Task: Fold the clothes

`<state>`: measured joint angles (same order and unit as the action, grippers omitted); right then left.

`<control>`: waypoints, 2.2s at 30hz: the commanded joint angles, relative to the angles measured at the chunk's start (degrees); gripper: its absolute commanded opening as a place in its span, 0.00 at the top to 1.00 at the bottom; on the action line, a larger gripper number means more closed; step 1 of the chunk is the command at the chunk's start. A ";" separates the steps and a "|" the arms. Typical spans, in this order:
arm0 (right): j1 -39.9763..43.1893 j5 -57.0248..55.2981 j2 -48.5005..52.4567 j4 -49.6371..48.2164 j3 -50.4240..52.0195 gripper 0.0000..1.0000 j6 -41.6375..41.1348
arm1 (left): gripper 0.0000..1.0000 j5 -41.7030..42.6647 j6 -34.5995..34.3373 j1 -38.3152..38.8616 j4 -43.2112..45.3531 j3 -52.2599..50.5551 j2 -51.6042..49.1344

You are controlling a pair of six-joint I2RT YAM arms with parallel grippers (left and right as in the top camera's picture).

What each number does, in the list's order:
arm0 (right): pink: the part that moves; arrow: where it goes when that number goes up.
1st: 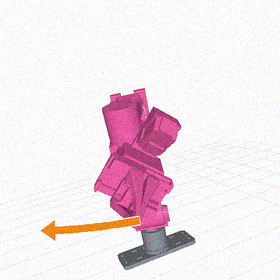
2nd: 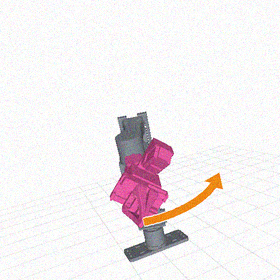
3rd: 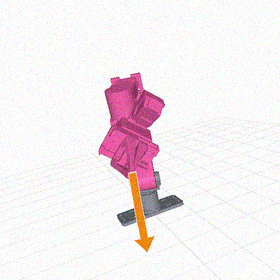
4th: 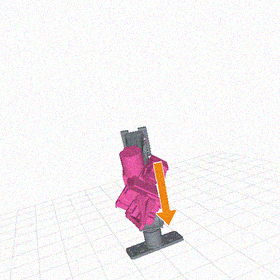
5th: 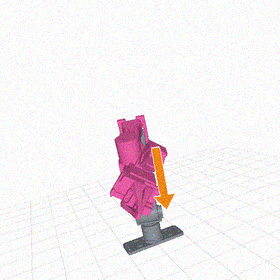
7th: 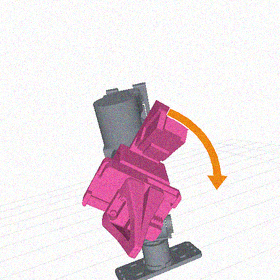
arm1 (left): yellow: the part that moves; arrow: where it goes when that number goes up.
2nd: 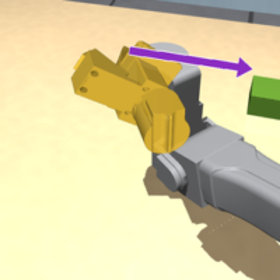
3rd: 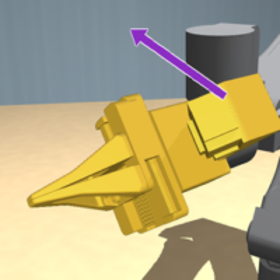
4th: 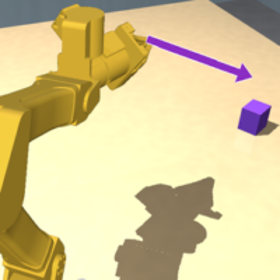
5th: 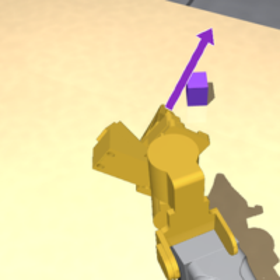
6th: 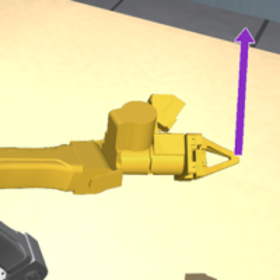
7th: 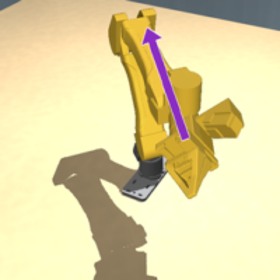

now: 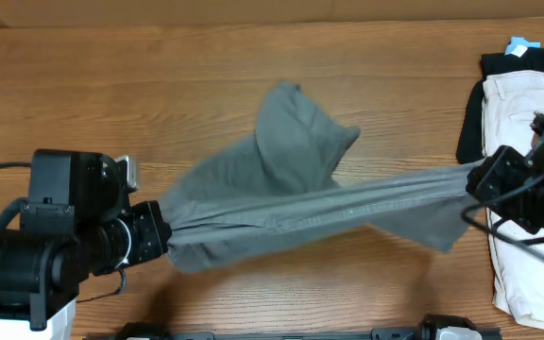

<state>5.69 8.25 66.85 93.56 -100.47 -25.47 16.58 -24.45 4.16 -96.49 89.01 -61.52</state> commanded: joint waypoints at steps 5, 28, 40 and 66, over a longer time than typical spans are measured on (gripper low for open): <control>1.77 -5.77 1.73 -9.60 -0.76 0.96 0.35 | 0.96 -12.20 -6.10 -0.70 -0.31 -1.22 2.01; 0.17 9.86 28.61 -35.52 -0.74 0.96 9.03 | 0.96 -17.62 -13.77 -0.76 11.65 -21.31 0.74; -4.42 9.86 35.95 -43.85 -0.74 0.96 9.01 | 0.96 -19.96 -18.05 -0.81 15.34 -24.06 -5.14; -12.87 4.94 45.11 -53.81 -0.74 0.96 7.67 | 0.86 -26.49 -18.40 -0.81 24.59 -31.56 -7.58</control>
<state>-9.04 20.75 111.44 42.24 -100.09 -17.76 -0.60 -42.11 4.16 -70.46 58.83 -68.05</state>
